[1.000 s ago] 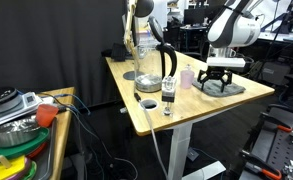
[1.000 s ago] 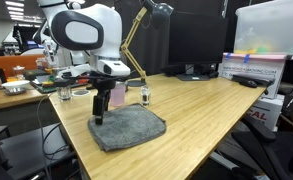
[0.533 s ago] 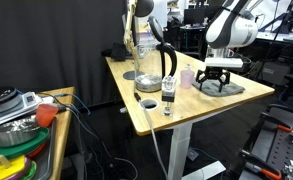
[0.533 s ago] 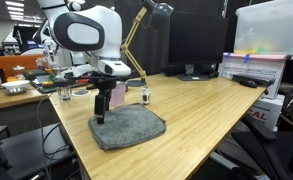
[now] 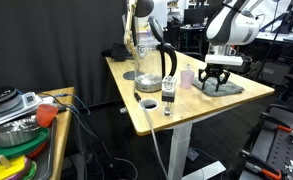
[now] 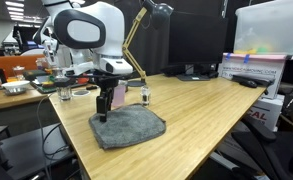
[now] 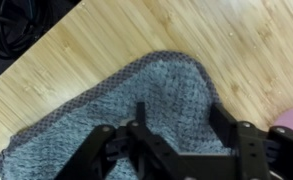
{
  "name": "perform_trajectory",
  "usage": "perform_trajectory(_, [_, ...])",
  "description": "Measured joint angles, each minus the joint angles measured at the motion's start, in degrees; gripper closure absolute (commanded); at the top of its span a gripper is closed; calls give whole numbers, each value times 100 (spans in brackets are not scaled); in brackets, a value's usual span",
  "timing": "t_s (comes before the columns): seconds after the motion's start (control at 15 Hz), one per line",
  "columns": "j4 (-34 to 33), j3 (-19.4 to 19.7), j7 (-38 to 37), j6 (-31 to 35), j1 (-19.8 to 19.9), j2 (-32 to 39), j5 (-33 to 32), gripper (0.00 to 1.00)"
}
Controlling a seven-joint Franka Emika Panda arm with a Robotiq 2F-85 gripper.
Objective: Fold the towel
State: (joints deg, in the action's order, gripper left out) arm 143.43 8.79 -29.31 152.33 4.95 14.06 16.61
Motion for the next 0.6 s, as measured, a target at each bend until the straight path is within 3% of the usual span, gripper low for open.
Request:
perform_trajectory(0.27, [14,48,1,-36,79,-42,50,34])
perform_trajectory(0.47, [14,72,18,-107,126,-44,52,65])
perform_trajectory(0.6, [14,68,45,-211,131,-52,60,72])
